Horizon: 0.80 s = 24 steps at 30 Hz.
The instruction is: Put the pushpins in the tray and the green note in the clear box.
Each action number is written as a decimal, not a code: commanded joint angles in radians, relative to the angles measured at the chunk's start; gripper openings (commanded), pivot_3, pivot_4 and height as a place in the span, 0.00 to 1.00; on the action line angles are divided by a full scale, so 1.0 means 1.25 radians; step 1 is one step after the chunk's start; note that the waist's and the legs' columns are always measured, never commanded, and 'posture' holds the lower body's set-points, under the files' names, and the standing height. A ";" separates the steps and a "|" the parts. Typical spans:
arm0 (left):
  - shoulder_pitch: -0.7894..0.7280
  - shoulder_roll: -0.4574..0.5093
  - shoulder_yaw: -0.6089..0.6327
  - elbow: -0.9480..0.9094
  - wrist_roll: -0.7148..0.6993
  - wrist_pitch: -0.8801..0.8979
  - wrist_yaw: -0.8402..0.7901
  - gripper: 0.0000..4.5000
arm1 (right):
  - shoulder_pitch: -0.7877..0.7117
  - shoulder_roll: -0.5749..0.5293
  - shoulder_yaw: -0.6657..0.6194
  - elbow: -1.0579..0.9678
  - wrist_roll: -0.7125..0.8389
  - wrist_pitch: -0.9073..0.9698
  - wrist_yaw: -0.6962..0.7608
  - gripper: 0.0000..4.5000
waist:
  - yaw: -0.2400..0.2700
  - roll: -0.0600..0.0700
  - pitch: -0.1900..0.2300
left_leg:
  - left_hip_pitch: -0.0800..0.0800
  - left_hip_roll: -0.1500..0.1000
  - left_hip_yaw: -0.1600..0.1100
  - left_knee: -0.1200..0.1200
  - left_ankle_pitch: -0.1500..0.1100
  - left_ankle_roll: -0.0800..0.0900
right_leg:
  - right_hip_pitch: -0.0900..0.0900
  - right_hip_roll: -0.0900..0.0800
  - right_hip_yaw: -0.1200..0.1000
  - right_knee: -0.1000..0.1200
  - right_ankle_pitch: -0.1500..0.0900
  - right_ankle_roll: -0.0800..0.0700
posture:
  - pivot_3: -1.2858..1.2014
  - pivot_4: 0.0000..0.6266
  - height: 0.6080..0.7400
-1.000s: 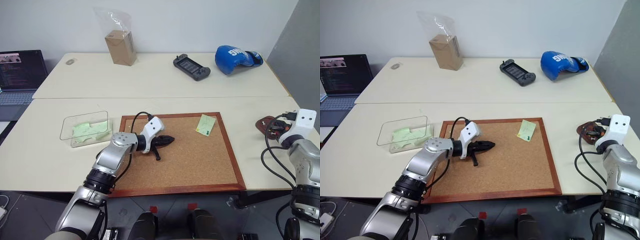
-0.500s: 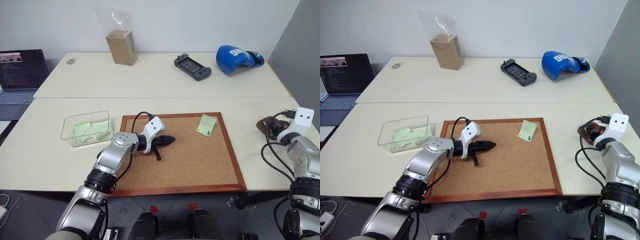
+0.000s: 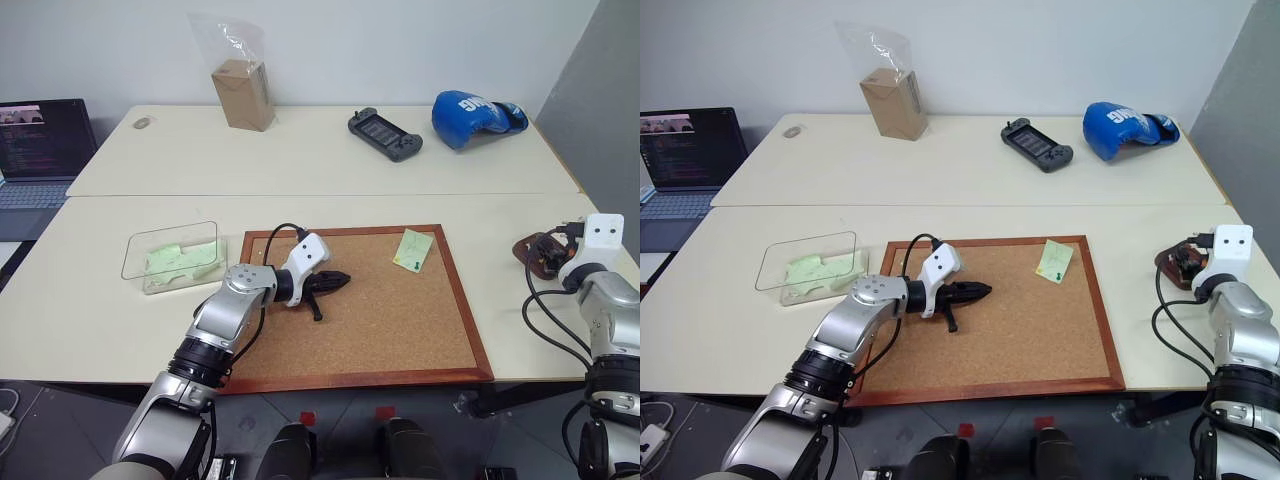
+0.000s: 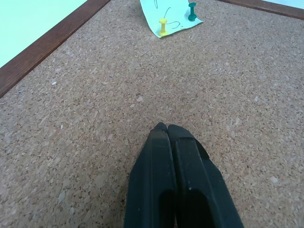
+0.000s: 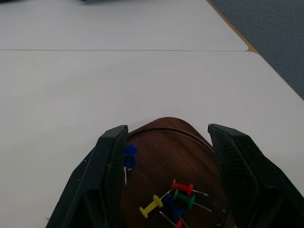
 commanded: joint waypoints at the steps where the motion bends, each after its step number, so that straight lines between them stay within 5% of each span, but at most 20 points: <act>1: 0.006 0.002 -0.019 0.005 0.021 0.006 -0.001 0.00 | -0.014 -0.014 -0.003 0.015 -0.005 -0.026 0.003 0.63 | 0.000 0.000 0.000 | 0.000 0.000 0.000 0.000 0.000 0.000 | 0.000 0.000 0.000 0.000 0.000 0.000 | 0.52 0.24 1.00; 16: 0.007 0.001 -0.020 0.004 0.023 0.003 -0.001 0.00 | -0.027 -0.018 -0.036 -0.017 0.018 -0.068 0.000 0.63 | 0.000 0.000 0.000 | 0.000 0.000 0.001 0.000 0.000 0.000 | 0.000 0.000 0.001 -0.003 0.001 0.001 | 0.52 0.24 1.00; 24: 0.007 0.000 -0.022 0.006 0.026 0.007 -0.002 0.00 | 0.051 -0.010 0.080 -0.219 0.072 -0.057 0.216 0.63 | 0.000 0.000 0.000 | 0.000 0.000 0.000 0.000 0.000 0.001 | 0.001 0.000 0.000 -0.004 0.001 0.002 | 0.52 0.24 1.00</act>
